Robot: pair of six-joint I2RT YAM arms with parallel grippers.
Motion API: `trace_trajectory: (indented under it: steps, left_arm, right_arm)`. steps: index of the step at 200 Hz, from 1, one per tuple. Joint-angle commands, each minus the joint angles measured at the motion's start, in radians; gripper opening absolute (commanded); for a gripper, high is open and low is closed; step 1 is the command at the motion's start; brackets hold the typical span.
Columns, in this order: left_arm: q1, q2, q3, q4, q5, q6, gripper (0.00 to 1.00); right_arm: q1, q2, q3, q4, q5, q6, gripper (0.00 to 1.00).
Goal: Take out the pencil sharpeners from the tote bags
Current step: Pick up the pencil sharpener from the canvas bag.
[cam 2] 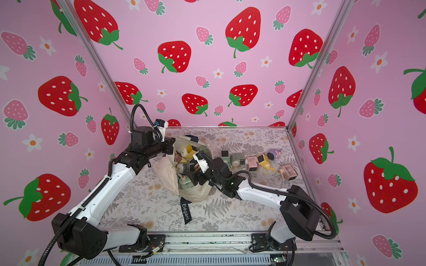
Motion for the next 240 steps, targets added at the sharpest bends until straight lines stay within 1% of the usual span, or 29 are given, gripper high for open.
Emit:
trace_trajectory:
  steps: [1,24,48,57,70,80,99,135,159,179,217,240]
  left_arm:
    - [-0.001,-0.007,0.049,0.045,0.03,0.007,0.0]
    - [0.0,-0.009,0.049,0.045,0.03,0.007,0.0]
    - [-0.001,-0.007,0.049,0.043,0.028,0.008,0.0]
    - [-0.001,-0.006,0.049,0.043,0.028,0.008,0.0]
    - [-0.001,-0.005,0.05,0.044,0.029,0.007,0.0]
    - [-0.001,-0.002,0.052,0.042,0.029,0.007,0.0]
    - [-0.001,0.001,0.053,0.04,0.026,0.01,0.0]
    - [-0.001,0.009,0.058,0.037,0.024,0.013,0.0]
    - [-0.001,0.008,0.058,0.035,0.027,0.013,0.0]
    - [-0.001,0.004,0.057,0.035,0.024,0.014,0.0]
    - [-0.001,0.003,0.056,0.037,0.025,0.013,0.0]
    - [-0.001,0.006,0.058,0.035,0.029,0.013,0.0]
  right_arm:
    - [0.009,0.048,0.055,-0.039,-0.019,-0.015,0.89]
    - [0.011,0.096,0.101,-0.101,-0.035,-0.055,0.89]
    - [0.013,0.156,0.165,-0.189,-0.032,-0.149,0.9]
    - [0.013,0.181,0.182,-0.193,-0.027,-0.212,0.91]
    - [0.012,0.223,0.217,-0.207,0.017,-0.29,0.92]
    - [0.012,0.253,0.264,-0.268,0.055,-0.338,0.92]
    - [0.012,0.288,0.295,-0.287,0.064,-0.408,0.93]
    - [0.002,0.305,0.304,-0.284,0.035,-0.464,0.96]
    - [-0.004,0.339,0.345,-0.324,0.047,-0.511,1.0]
    - [-0.016,0.366,0.377,-0.347,0.044,-0.535,1.0]
    - [-0.049,0.386,0.404,-0.343,0.022,-0.539,1.0]
    - [-0.061,0.406,0.419,-0.354,-0.018,-0.539,1.0]
